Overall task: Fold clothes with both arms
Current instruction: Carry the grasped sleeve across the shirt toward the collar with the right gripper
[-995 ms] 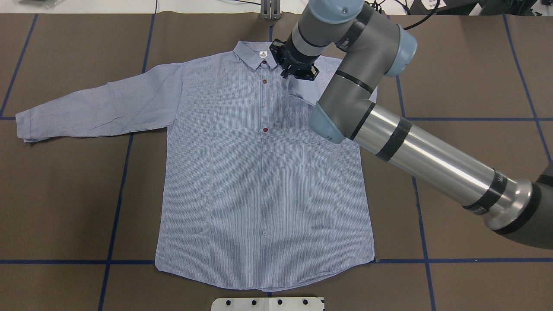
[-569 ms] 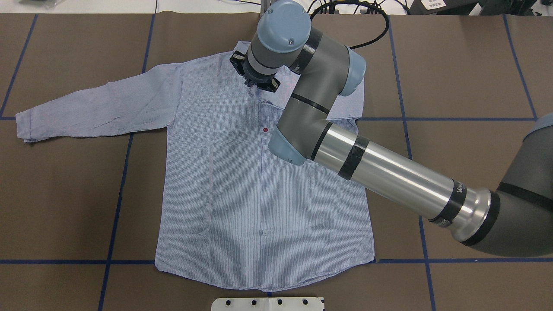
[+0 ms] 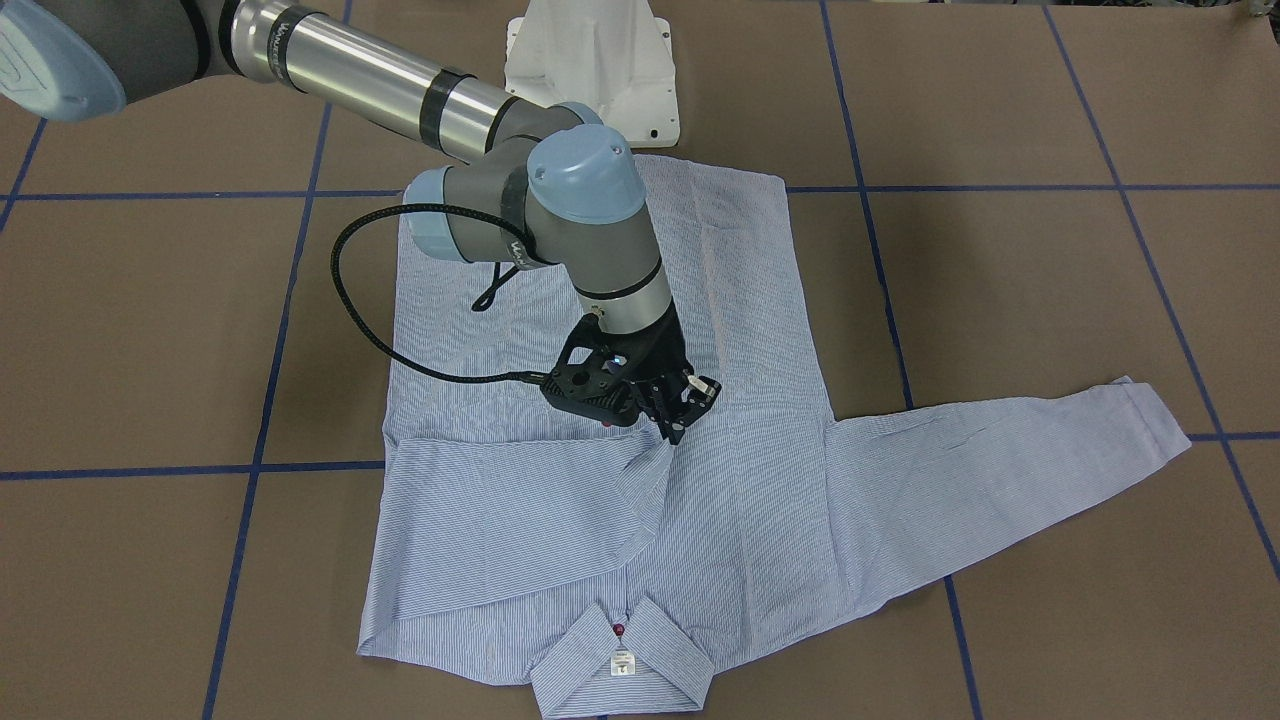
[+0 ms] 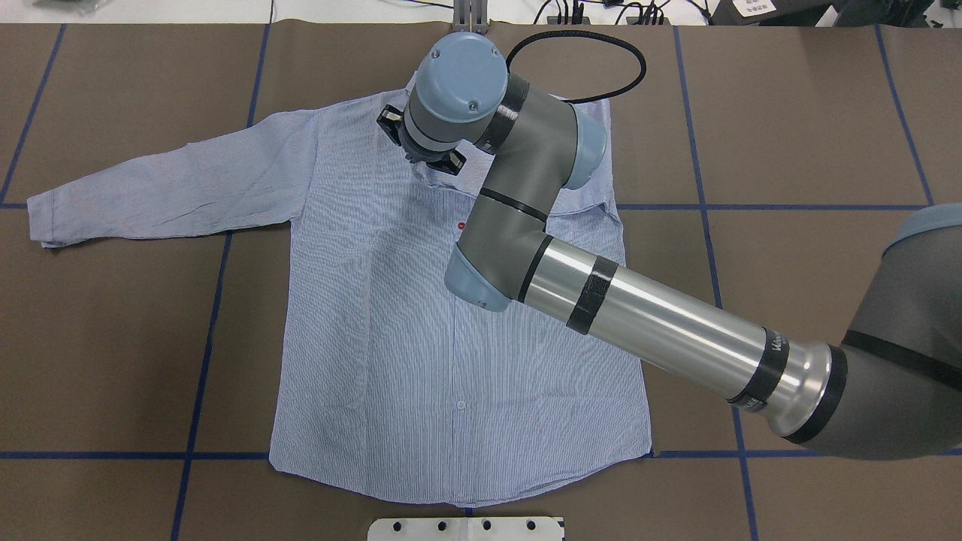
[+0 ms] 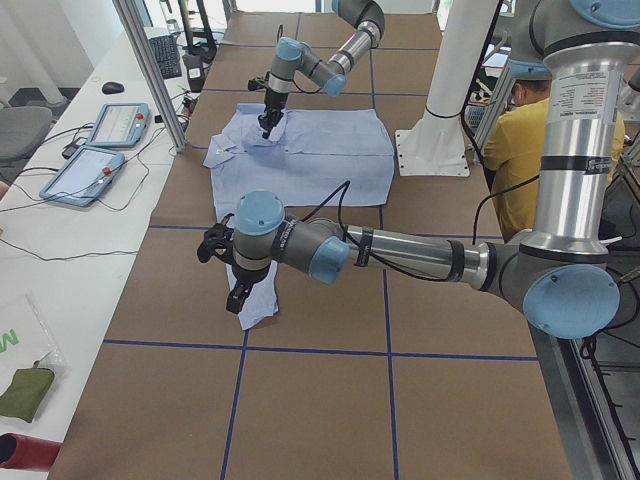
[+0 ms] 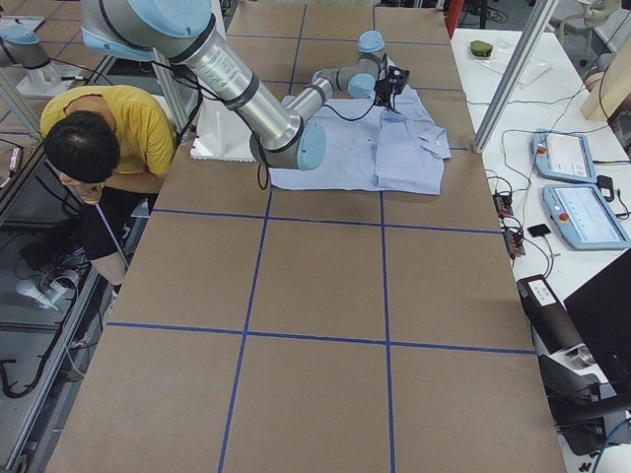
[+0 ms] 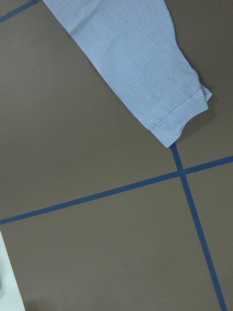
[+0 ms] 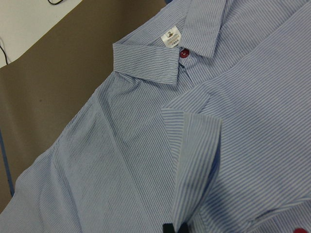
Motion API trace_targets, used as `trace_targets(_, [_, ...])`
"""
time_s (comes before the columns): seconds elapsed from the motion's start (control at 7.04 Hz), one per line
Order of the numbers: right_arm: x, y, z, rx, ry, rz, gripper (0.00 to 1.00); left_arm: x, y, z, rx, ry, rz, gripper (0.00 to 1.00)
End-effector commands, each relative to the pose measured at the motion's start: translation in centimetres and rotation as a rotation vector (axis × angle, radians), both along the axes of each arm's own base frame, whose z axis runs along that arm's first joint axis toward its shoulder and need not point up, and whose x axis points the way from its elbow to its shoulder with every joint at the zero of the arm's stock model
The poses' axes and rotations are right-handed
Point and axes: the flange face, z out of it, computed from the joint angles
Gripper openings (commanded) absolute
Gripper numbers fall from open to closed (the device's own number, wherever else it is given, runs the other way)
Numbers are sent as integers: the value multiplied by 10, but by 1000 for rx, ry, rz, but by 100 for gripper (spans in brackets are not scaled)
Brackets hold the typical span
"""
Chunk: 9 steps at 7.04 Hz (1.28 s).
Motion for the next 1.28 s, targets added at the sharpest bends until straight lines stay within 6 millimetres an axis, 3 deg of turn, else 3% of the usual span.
trace_targets(0.0, [-9, -4, -5, 10, -45, 19, 0, 0, 0, 1, -1, 1, 1, 100])
trace_targets(0.43, [-17, -3, -17, 6, -55, 34, 0, 3, 1, -3, -1, 33, 14, 100])
trace_targets(0.85, [-33, 17, -26, 18, -103, 66, 0, 3, 1, -4, 1, 33, 14, 100])
trace_targets(0.99, [-36, 19, -24, 19, -99, 70, 6, 3, 1, -4, 1, 33, 14, 100])
trace_targets(1.14, [-37, 20, -25, 21, -101, 72, 35, 3, 1, -5, 2, 33, 14, 100])
